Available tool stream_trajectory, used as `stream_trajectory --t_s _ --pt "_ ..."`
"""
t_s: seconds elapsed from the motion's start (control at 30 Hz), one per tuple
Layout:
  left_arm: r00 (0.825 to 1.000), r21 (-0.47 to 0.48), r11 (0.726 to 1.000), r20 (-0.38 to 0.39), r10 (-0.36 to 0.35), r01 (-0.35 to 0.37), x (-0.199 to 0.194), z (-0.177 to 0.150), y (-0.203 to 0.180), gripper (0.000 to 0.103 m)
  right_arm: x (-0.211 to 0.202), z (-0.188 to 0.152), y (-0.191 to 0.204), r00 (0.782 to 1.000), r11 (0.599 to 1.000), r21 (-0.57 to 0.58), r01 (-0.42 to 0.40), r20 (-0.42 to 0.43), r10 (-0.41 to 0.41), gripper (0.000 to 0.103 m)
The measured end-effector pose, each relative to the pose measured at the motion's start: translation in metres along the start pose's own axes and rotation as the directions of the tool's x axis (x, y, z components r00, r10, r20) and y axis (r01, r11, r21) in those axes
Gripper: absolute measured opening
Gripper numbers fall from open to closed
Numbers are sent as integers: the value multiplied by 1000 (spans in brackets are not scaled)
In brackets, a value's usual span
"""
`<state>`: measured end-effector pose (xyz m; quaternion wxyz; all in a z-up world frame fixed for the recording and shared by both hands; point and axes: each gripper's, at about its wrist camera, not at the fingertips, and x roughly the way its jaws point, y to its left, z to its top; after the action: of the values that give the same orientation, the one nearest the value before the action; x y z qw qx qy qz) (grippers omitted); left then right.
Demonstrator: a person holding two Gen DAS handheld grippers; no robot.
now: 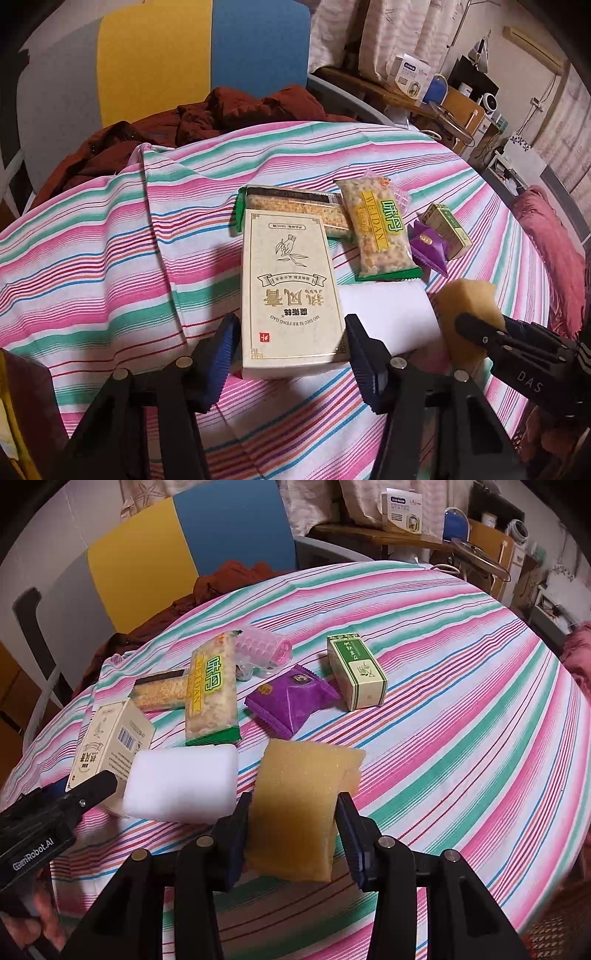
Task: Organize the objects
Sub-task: 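Grasp a tan sponge with the right gripper while the left gripper grasps the cream boxed package, then lift the sponge and cream box and carry them toward the gold tray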
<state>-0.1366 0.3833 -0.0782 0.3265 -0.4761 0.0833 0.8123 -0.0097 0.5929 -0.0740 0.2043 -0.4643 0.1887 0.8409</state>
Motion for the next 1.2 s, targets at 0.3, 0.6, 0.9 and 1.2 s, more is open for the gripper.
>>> stream_trajectory --t_s 0.3,0.6,0.9,1.2 --pt "999 -11 1000 38 13 -12 -14 -19 3 57 -6 2 0 999 1000 -5 -16 44 16 44" --pt "994 -58 997 103 -43 49 -53 -55 5 55 -18 2 16 993 996 -89 -23 109 33 43" --pt "985 -77 991 144 -94 106 -87 -83 7 54 -26 -2 28 987 988 -148 -38 149 60 44" --pt "994 -6 998 92 -56 56 -85 -109 -6 53 -29 -8 39 985 979 -191 -67 144 95 44"
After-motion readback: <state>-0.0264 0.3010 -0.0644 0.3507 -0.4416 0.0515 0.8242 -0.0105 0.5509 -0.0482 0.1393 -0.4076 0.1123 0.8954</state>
